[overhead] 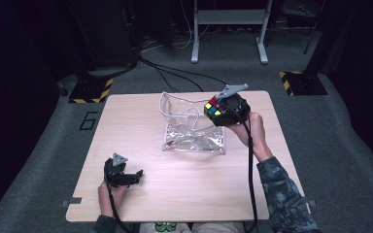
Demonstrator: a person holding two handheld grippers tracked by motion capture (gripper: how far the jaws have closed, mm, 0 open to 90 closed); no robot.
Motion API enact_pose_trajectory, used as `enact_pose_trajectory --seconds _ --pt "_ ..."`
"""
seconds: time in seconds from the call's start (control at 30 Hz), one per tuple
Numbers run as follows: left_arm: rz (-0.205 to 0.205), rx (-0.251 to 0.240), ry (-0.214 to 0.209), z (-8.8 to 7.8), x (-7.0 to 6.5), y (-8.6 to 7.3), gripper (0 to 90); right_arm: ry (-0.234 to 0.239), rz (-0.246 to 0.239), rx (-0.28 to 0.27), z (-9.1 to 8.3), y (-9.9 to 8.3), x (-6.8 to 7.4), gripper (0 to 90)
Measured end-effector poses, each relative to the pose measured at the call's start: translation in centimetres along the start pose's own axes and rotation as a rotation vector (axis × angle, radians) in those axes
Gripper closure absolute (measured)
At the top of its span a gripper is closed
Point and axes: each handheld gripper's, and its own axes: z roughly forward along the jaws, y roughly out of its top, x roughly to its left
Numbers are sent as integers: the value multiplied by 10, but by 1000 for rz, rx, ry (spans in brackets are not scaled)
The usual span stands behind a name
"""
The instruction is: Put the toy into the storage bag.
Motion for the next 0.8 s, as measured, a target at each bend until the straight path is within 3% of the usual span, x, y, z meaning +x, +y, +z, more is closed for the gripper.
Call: enact_pose_trajectory --seconds 0.33,0.8 --pt "0 -1 0 0 0 0 75 -18 -1 11 11 5 -6 335" --pt "0 -1 0 0 0 0 76 -6 5 39 33 13 -13 335"
